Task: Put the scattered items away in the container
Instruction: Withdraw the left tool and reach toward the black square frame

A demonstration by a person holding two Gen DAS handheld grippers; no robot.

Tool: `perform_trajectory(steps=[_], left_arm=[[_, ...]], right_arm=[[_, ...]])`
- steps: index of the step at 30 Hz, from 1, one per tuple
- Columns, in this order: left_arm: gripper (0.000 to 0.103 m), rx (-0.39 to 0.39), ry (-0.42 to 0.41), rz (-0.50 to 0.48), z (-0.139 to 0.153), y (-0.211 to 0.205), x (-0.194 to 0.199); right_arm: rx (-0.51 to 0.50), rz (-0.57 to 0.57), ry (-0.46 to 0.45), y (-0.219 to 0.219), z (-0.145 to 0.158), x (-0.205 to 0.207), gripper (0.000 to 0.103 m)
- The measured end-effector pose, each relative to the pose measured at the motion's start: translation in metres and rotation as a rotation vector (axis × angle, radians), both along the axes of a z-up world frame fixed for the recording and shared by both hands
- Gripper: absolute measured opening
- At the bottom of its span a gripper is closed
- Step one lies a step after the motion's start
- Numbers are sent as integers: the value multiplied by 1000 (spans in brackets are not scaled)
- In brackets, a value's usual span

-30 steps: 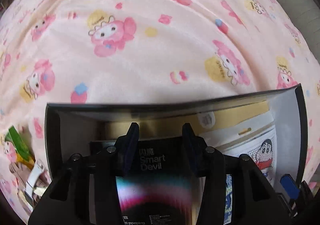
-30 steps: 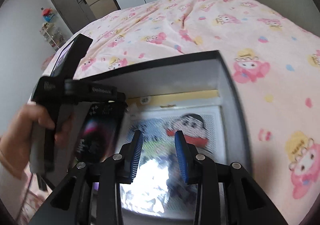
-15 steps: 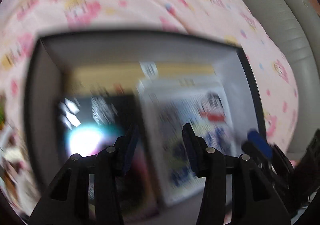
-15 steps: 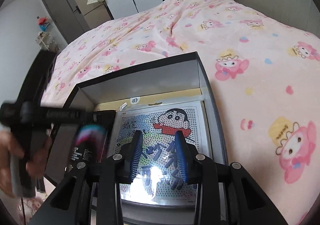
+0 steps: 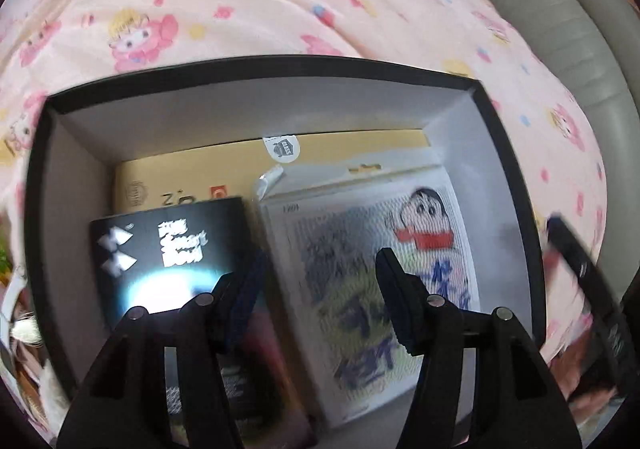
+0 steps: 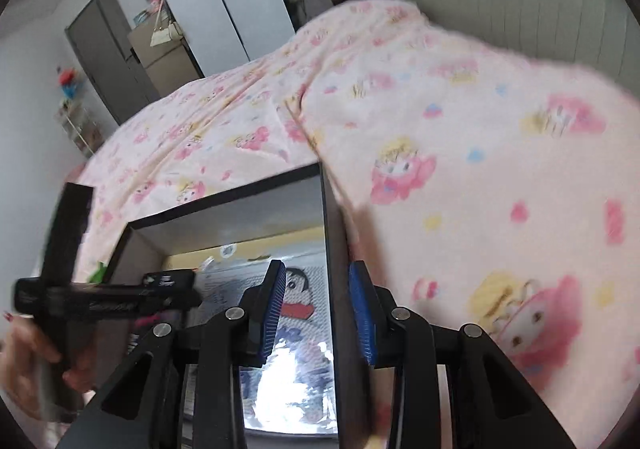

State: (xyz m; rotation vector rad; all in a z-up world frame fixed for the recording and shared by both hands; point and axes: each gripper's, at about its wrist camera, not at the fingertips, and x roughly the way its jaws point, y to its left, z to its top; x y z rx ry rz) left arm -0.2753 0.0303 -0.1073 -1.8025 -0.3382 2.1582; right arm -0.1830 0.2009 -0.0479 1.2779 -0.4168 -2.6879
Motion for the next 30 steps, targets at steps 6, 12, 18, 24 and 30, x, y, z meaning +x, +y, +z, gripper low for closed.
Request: perform_trajectory(steps=[6,12,18,24,30], left_arm=[[58,55,31,-43,1,15,7],[63,-52,314,-53,63,-3,72],[76,-34,459,-42,106,6,132],[76,-73,494,-54,122,5,193],[76,-73,515,-19,136,-22,238]], right_arm=[[55,3,-55,-7,-20,-8,29],[112,-1,5,-24,1,25,36],[71,18,51,-46,25,87,43],[75,39,85,-66,49,130,46],[99,104,123,-99,66,159,46]])
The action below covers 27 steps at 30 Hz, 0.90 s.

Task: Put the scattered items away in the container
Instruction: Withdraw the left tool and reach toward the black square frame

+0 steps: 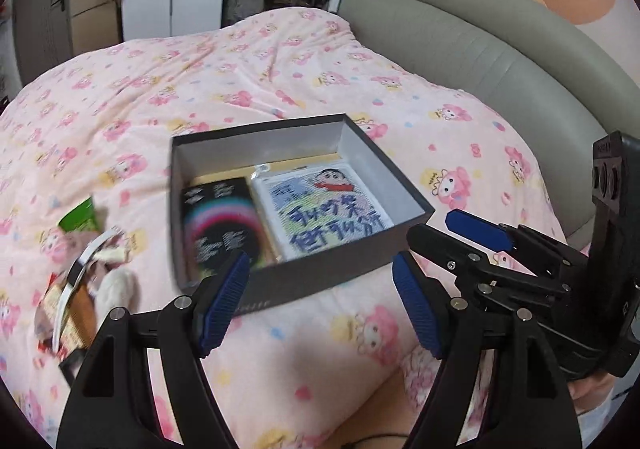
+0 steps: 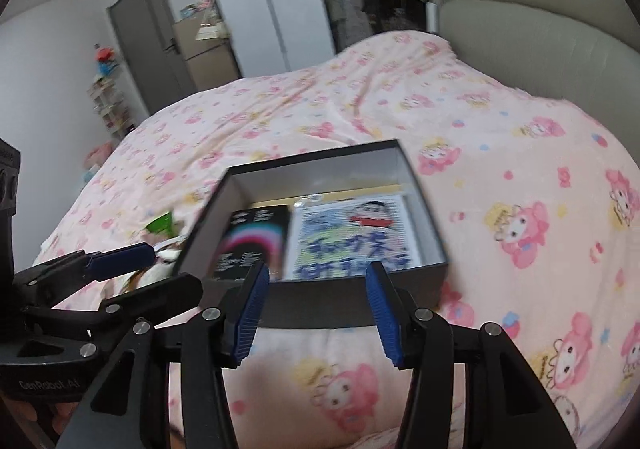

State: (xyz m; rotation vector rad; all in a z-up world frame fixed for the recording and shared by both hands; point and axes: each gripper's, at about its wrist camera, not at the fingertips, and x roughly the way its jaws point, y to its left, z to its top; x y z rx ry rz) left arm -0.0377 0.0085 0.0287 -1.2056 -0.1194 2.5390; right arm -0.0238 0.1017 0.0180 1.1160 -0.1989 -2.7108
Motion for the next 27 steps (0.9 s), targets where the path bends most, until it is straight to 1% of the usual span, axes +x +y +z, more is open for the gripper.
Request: perform_trajectory(steps=[2,4,6,9,10,12,15,17,19,21,22,23,24,25,26,27], left_arm=[[76,2,-6,26,0,-23,12],[76,-22,-10,77,-1,-50,23],[76,-39,-21,155,-3,-85,34],[77,-64,-94,297,-13,-144,43],[77,-68,-95,341,-17,-165,47],[77,-80,-123,405,-28,-199,51],[77,-99,-168,419,-47,-245,50],[77,-80,-194,430,-57,-271,47],[77,-22,-237,444,-70,-300,41],[76,39,-274,439,-84,-318,33],[75,79,-303,423,-95,-326,27],[75,101,-331,407,-106,-330,25],[75,102,-368,389,-117,-334,23],[75,85,-398,377,-127,-337,24],[73,81,-416,373,-138,-342,26],[73,116,-437,368,-150,-347,30]], right_arm=[[-6,59,4,-18,3,5,46],[-15,133,2,-43,4,6,46],[-26,207,-9,-72,2,5,46],[-30,305,-30,-117,-5,-1,46],[-34,334,-41,-131,-10,-1,46],[-54,401,-83,-164,-20,-6,46],[-80,504,-159,-210,-41,-14,46],[-42,532,-200,-237,-56,-19,46],[2,549,-234,-261,-72,-25,46],[16,567,-279,-278,-89,-30,46],[15,580,-302,-286,-98,-32,45],[14,595,-323,-293,-106,-33,41],[17,616,-342,-300,-113,-34,32],[26,628,-352,-304,-117,-35,30],[43,623,-349,-307,-120,-36,30],[53,617,-345,-308,-121,-36,30]])
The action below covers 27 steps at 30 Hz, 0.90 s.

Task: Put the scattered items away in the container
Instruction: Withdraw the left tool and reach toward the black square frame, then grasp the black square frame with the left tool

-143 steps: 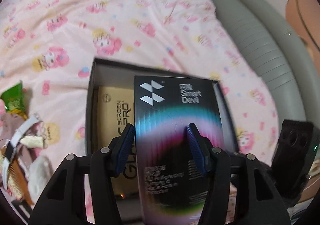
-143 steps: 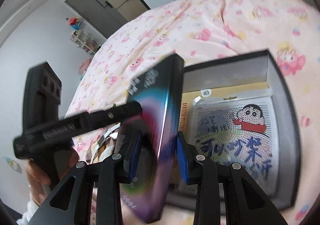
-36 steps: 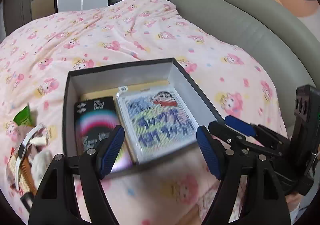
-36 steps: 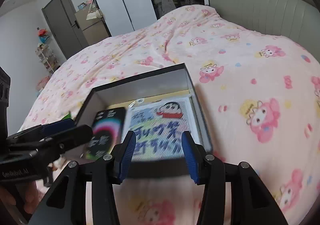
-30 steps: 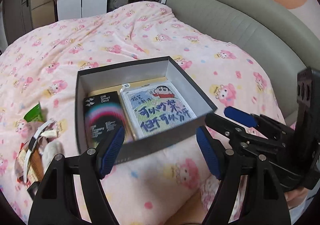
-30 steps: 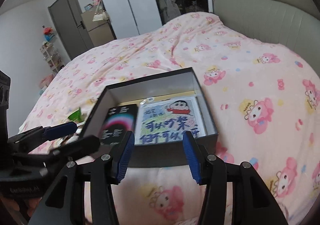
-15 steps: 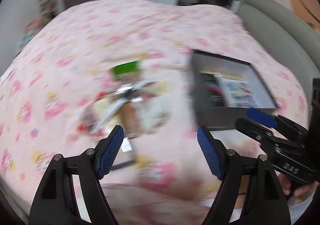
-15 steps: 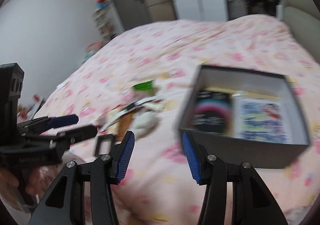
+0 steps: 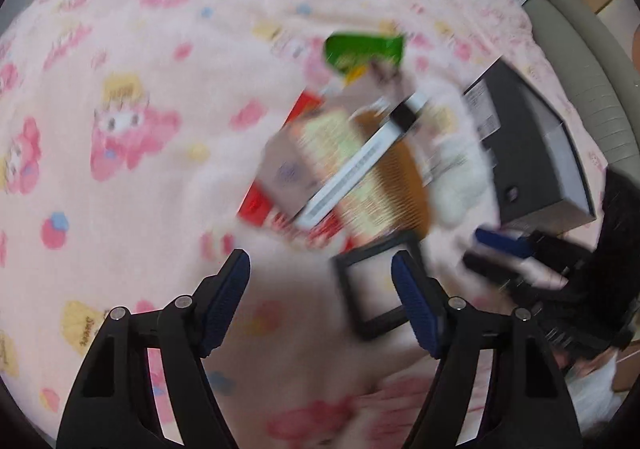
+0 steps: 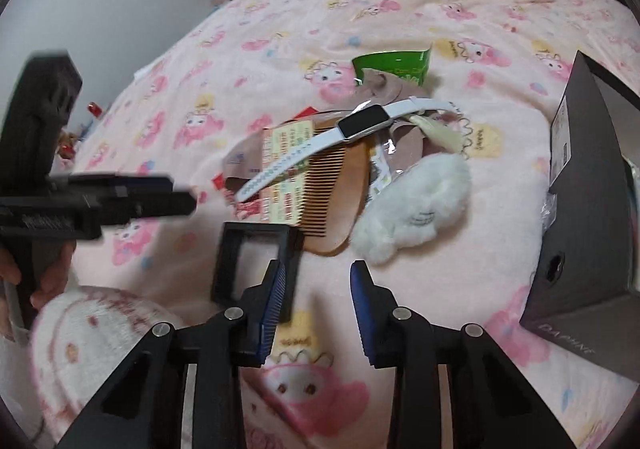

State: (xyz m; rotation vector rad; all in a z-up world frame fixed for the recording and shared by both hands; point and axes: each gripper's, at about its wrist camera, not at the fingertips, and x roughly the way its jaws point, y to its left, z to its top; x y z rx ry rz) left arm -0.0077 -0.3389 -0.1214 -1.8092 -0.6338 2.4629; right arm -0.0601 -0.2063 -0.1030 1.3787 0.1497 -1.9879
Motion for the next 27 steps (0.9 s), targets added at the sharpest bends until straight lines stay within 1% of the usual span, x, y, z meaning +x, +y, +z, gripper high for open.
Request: perform_trajectory(steps=[1,3,4,5,6,9,11,13,15,17,19,20,21,22,23,25,27], left_arm=[[73,72,-7,5,-11,-5,3],[69,183,-1,17,-22,-10,6],[68,222,12,14,-26,-10,6],[68,239,24,3,-28,-7,4],[68,238,27,-9,-29,-4,2],[68,196,-9,-22,-38,7,-4],[68,187,-26,-25,-46,11,-6],[66,186,-27,-28,-50,13,-6],[64,176,-28,-31,-52,16,-6],[56,180,-14,-42,-49,20,-8],[52,186,2,-58,-45,24,-11],[47,178,5,-72,-43,26,-13],[45,163,5,-87,-41,29,-15],[39,157,3,-98,-40,32,-15],[37,157,1,-109,-38,34,-16],[37,149,8,-135,-29,40,-18],[37,117,11,-164,-19,48,-22]], right_arm=[[3,2,-2,-1,-2,-1,30],[3,20,-25,-4,-10,-4,30],[8,28,-35,-6,-14,-5,30],[11,33,-44,-8,-18,-5,30],[7,38,-56,-10,-21,-5,30],[-9,53,-93,-13,-29,-9,30],[-27,35,-129,-10,-32,-15,30],[-54,28,-130,-7,-28,-16,30],[-88,50,-146,-7,-25,-14,30],[-119,84,-183,-12,-27,-13,30],[-88,117,-200,-22,-33,-11,30],[-77,126,-219,-25,-38,-11,30],[-86,127,-248,-27,-42,-13,30],[-99,125,-263,-26,-43,-15,27],[-114,122,-272,-24,-41,-15,24],[-156,117,-290,-19,-34,-15,22],[-186,111,-284,-13,-24,-13,20]])
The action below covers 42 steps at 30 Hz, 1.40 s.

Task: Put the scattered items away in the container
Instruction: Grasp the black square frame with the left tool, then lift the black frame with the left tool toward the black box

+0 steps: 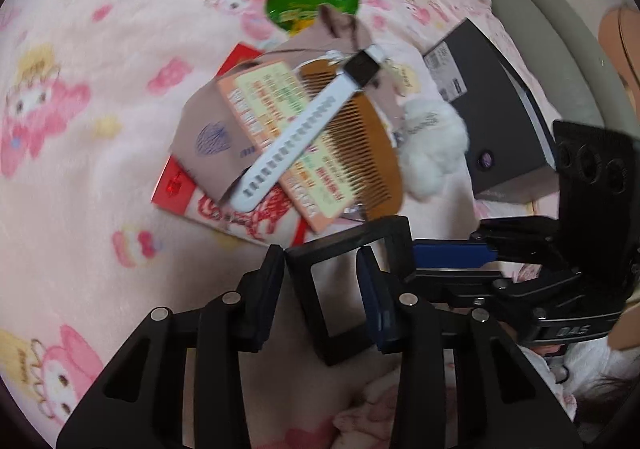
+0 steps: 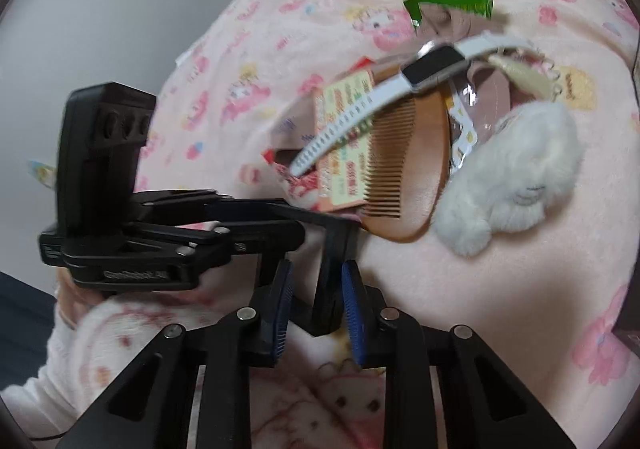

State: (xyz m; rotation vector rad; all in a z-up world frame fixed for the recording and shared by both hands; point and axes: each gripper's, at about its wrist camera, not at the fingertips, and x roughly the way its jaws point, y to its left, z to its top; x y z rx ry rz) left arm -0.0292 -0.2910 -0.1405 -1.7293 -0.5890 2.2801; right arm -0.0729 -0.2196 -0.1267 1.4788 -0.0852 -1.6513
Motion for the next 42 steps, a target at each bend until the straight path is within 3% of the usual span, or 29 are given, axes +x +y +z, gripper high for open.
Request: perform_trajectory(steps=[4,6,8,11,16,18,20,22,25,28,29,32,35,39,42], left_arm=[[37,26,46,-66,36,16,0],[36,-3,68,-101,51,33,-3],[36,-60,51,-118,58,48,-10],[39,-83,31,-113,62,45,-14],[41,-185,-61,-75,35,30,-23],[42,-135,-99,-73,20,22,-25],[55,-62,-125,-88,6,16,-27],[60,-41,-134,-134,-6,14,-31],[51,0,-179,-146,-19,16,-34],[45,-75,-142,-198,-4,31,-31],[45,-64,-120,-209,6,35,-30],[45,-34,-28,-248,44,59,-27],[46,-102,53,-324,75,105,-19],[46,-135,55,-414,80,172,-15],[46,-93,46,-490,77,218,-6]], right_arm=[[-39,-56,72,18,36,11,20],[-49,-94,103,29,50,16,20],[-22,-125,132,33,53,17,20],[-18,-173,102,54,47,15,20],[3,-178,41,57,30,9,20],[9,-161,14,50,22,5,21],[24,-149,-2,43,13,1,21],[30,-137,-34,32,1,-5,21],[35,-78,-50,13,-19,-8,17],[18,-116,-40,20,-17,-4,15],[-8,-134,-31,28,-9,-2,15],[-25,-190,42,57,17,7,15],[-23,-231,106,86,37,18,15],[26,-326,153,131,47,34,15],[30,-409,172,181,53,54,15]])
